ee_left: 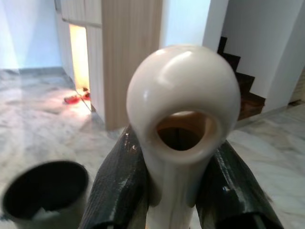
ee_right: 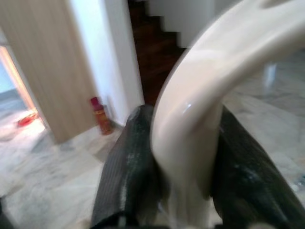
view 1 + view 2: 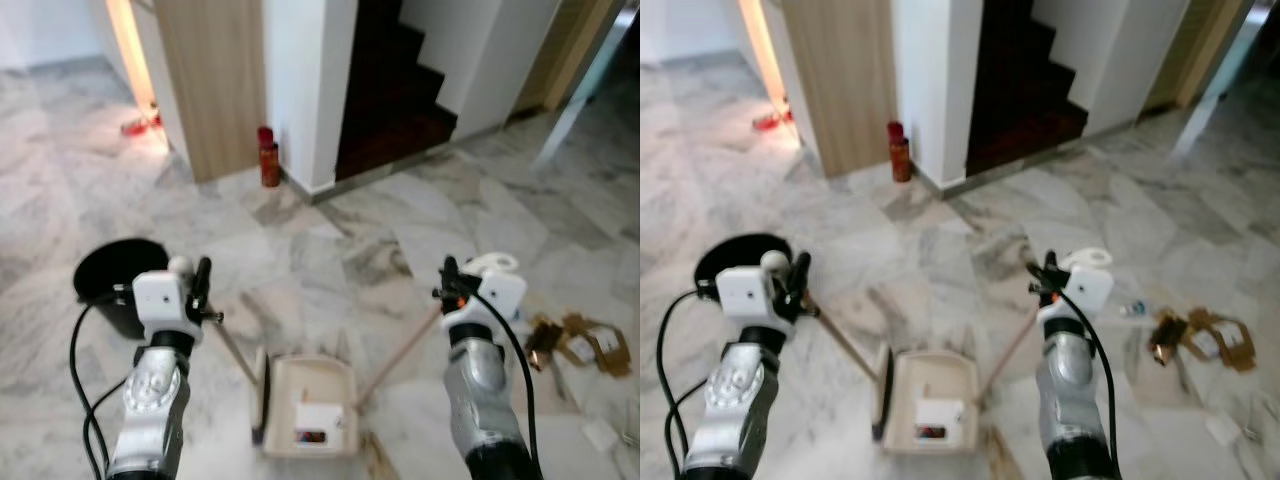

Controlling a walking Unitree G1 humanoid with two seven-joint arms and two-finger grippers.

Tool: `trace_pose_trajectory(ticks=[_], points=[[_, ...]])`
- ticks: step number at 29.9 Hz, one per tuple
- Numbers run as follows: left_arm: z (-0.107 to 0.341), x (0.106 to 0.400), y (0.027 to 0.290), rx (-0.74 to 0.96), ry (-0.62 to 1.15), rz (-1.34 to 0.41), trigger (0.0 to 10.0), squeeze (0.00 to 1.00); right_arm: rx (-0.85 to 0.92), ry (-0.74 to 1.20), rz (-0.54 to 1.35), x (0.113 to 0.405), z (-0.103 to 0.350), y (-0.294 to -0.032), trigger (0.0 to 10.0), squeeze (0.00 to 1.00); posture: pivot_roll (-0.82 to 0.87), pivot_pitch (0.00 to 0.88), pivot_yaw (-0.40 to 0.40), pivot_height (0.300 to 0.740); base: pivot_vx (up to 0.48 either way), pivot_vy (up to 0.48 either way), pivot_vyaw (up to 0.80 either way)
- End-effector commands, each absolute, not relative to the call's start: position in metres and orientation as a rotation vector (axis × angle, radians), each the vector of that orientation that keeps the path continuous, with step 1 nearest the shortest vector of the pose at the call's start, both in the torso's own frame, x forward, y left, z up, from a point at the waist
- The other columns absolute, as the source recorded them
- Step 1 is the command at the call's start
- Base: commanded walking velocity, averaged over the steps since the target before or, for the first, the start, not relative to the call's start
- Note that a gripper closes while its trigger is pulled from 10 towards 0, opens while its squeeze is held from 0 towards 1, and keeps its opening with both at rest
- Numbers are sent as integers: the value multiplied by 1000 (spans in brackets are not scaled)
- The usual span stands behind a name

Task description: Sweep floor

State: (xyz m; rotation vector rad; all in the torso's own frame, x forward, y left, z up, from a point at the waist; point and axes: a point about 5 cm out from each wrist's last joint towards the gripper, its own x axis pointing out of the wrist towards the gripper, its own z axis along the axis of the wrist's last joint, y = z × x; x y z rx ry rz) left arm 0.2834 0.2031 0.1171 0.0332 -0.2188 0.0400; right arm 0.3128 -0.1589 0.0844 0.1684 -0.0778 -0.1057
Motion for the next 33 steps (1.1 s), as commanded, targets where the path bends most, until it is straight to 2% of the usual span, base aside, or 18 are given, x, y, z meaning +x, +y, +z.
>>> trace_pose_trajectory(ticks=[1,33], points=[[127,286,197,33,-263,27,10000,0,205,-127,-130,316,95,-165,10000,0,46,0,-56,740,0,424,0],[128,287,196,30,-262,20,10000,0,215,-122,-132,318,97,-166,10000,0,52,0,-60,740,0,444,0]])
